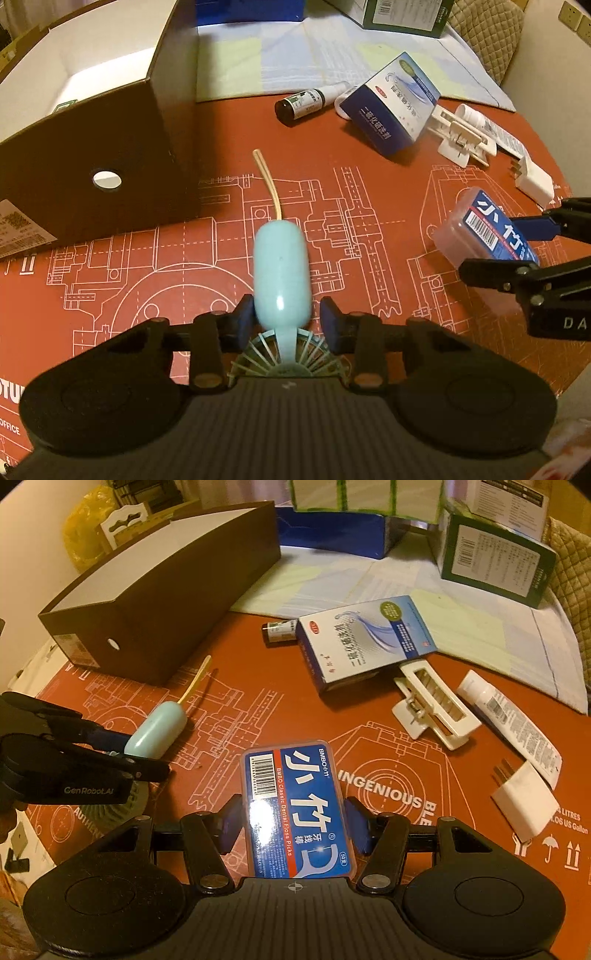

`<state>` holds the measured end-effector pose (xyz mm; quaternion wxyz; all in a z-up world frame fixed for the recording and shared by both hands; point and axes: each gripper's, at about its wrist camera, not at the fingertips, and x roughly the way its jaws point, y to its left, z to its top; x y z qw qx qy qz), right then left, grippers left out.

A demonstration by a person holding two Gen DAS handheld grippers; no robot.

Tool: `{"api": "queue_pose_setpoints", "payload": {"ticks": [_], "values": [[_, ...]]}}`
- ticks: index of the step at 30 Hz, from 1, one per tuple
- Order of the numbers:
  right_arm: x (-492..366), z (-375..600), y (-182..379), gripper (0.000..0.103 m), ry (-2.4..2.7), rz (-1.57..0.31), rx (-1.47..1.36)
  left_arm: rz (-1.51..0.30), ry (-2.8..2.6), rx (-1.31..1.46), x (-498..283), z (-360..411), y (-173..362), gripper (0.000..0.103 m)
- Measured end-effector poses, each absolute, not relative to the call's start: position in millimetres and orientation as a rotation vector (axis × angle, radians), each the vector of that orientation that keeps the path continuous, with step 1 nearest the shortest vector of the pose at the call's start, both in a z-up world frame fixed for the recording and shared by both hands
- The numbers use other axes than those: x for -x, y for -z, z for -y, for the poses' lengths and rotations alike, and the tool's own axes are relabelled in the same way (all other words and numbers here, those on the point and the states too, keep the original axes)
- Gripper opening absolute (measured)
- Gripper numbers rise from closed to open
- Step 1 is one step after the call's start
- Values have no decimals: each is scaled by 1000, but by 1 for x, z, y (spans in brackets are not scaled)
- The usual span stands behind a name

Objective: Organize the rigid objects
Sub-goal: 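Lift the mint-green fan off the mat with the left gripper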

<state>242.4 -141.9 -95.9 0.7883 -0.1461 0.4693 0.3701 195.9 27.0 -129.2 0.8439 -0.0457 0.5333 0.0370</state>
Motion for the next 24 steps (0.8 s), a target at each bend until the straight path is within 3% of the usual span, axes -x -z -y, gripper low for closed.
{"api": "queue_pose_setpoints", "payload": {"ticks": [4,24], "values": [[-243,144,95,55,-786,-1008,301,-1083,-76,83,-191,-26,124,28],[-240,136,76,55,-819,-946,280,-928,-55,99,-164,-24,88,27]]}}
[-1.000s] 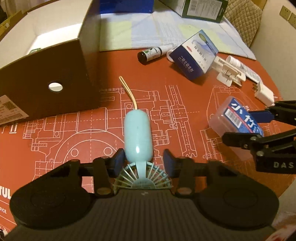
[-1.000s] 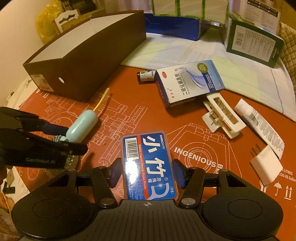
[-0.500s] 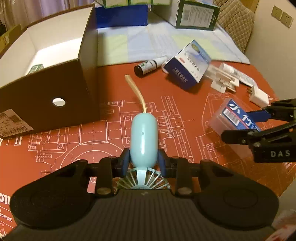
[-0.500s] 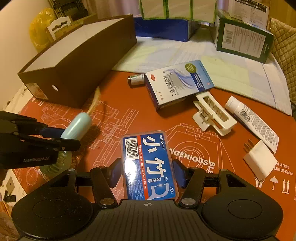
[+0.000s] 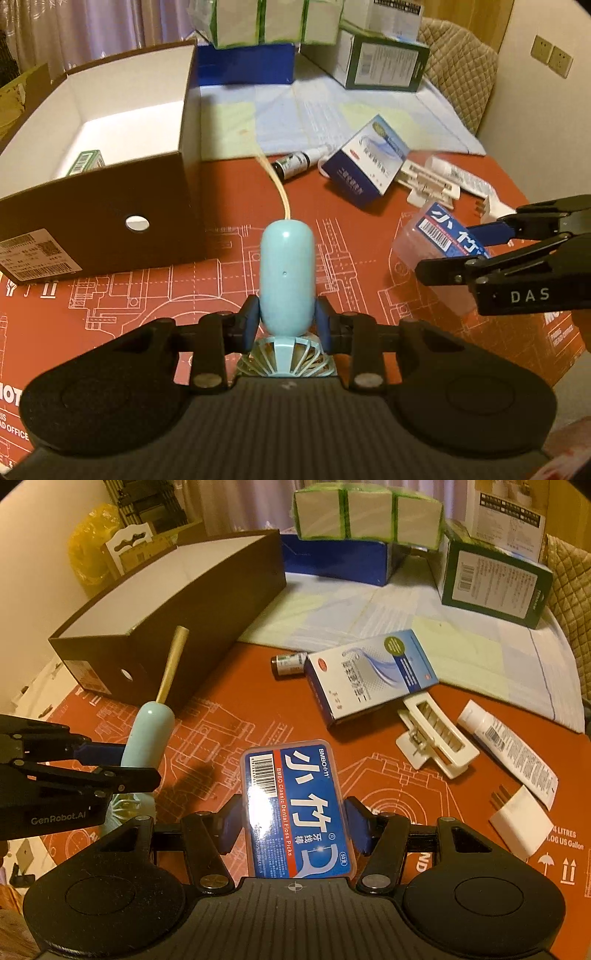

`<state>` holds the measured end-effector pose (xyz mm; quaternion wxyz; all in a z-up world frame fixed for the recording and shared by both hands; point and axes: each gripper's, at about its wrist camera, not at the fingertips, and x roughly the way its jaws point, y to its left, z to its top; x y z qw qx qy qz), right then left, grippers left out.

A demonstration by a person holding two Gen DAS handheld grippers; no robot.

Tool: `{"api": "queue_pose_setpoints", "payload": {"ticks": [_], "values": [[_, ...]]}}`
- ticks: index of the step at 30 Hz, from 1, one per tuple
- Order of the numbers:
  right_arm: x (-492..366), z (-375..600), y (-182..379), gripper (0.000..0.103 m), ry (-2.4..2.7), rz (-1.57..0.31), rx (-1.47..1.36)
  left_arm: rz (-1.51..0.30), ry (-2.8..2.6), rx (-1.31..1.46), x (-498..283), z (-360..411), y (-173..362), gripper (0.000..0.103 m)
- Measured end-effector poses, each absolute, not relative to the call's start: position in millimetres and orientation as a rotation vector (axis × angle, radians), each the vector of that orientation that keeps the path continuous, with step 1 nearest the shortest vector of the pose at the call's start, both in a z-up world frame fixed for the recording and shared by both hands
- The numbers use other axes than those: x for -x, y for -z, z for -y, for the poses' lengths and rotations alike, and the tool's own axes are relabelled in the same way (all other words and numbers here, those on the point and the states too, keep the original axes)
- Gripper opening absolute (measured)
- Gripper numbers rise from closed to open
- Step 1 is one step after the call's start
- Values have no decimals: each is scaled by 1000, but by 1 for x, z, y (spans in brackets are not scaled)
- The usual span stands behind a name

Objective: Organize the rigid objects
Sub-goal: 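Lift the mint-green fan off the mat with the left gripper, then carry the fan and the blue case toward the shoebox with both grippers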

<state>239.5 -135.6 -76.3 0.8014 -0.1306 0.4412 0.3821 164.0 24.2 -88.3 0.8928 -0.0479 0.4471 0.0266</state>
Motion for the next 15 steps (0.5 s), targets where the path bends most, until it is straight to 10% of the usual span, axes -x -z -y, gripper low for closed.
{"api": "queue_pose_setpoints", "payload": {"ticks": [15], "values": [[-240,126,62,55,-844,-907,281,-817,-46,104,-159,-25,51,27]]}}
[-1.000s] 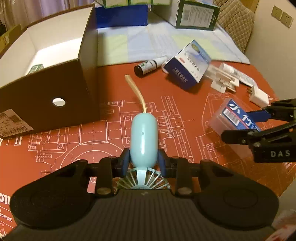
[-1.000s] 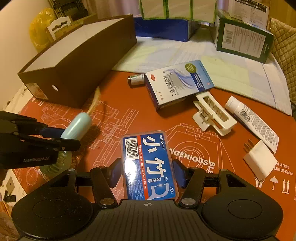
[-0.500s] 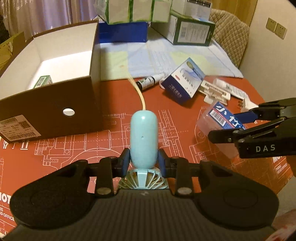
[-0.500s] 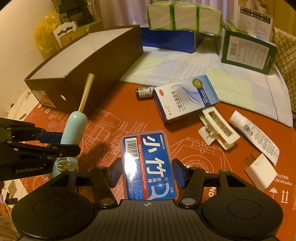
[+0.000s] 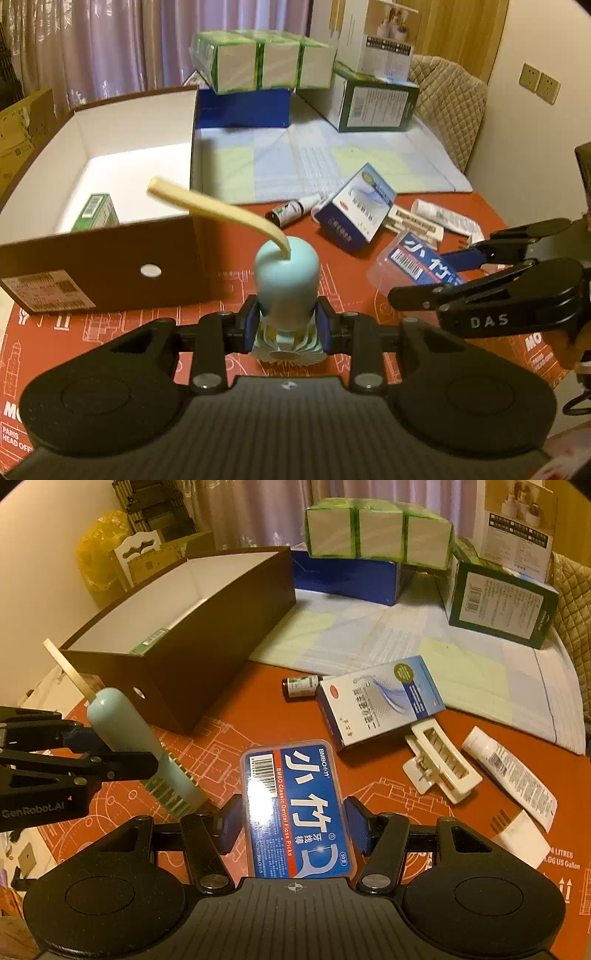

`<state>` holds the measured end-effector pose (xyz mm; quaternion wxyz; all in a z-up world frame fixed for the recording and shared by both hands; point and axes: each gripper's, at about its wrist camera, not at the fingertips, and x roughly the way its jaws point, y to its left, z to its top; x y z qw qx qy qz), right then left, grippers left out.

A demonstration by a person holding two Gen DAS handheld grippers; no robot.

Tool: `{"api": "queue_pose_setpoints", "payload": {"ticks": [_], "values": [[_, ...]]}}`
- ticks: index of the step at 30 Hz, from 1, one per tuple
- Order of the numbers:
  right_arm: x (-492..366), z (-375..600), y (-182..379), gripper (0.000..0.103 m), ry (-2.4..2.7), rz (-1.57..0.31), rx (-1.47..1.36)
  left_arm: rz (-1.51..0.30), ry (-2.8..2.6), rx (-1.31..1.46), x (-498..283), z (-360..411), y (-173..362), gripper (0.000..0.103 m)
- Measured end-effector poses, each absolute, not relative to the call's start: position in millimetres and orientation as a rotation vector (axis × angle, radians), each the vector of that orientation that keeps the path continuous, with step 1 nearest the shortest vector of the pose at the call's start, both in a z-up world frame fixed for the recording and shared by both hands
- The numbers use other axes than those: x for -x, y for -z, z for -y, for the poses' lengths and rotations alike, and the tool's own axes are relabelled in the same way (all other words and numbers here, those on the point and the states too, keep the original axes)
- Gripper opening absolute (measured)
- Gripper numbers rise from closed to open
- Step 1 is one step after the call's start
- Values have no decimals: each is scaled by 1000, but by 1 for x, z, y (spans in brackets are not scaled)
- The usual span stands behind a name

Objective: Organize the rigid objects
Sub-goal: 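Carry the fan and the blue case toward the shoebox with both grippers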

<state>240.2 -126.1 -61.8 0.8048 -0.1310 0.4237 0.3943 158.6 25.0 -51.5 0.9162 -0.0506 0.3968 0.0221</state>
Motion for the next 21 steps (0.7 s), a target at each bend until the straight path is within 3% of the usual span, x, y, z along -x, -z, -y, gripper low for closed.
{"api": "queue_pose_setpoints", "payload": {"ticks": [21], "values": [[-249,82,4,55,-941,-760,245,-645,-93,123,-152,-62,-29,27]]}}
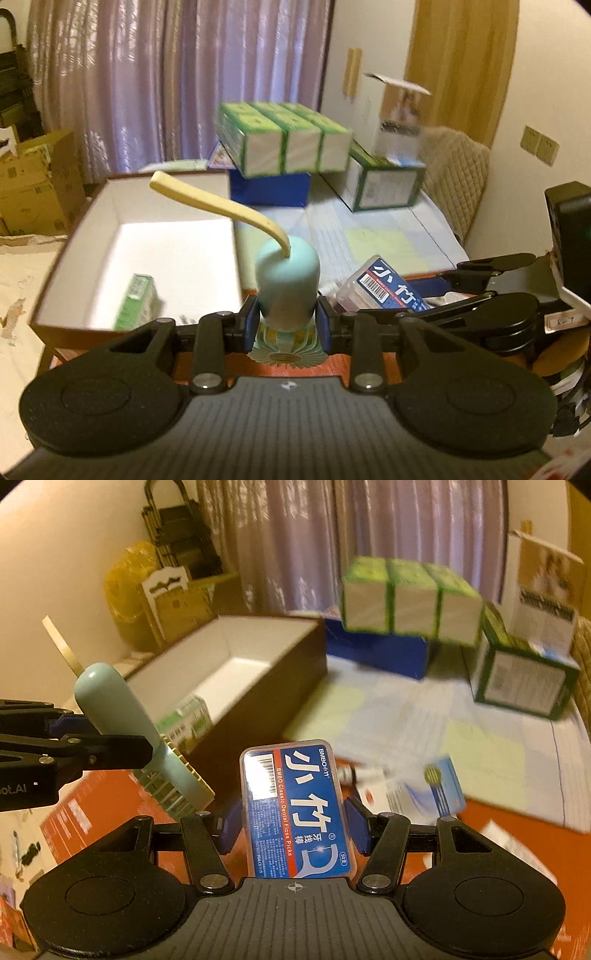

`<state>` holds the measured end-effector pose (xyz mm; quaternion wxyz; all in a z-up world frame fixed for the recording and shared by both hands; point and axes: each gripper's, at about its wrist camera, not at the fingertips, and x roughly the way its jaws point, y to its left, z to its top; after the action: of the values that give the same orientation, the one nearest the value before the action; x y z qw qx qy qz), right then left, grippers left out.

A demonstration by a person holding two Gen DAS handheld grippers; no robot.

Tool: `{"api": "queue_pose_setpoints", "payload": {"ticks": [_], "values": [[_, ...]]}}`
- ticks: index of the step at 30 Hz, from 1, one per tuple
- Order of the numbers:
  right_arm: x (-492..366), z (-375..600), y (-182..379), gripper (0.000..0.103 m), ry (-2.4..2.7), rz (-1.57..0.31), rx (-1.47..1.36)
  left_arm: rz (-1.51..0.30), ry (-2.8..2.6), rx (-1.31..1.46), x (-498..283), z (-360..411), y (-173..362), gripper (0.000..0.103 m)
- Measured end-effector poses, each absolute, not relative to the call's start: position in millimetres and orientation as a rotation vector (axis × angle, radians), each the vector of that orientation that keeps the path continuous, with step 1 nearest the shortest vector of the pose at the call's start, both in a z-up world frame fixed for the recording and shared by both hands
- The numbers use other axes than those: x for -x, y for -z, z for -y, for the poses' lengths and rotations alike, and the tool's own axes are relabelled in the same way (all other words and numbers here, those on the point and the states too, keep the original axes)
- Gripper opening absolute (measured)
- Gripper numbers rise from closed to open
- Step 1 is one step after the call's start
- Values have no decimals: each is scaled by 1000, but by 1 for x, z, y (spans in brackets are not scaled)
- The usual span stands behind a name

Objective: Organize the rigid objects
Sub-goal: 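Carry the fan and the blue case toward the shoebox with both grippers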

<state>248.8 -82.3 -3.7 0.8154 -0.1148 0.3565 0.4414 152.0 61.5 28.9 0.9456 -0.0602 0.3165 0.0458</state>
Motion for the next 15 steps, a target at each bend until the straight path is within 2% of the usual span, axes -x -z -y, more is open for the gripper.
{"api": "queue_pose_setpoints", "payload": {"ticks": [15], "values": [[-249,-19,-30,55,-1073,-675,203,-615,-267,81,-155,-151,-55,27]]}}
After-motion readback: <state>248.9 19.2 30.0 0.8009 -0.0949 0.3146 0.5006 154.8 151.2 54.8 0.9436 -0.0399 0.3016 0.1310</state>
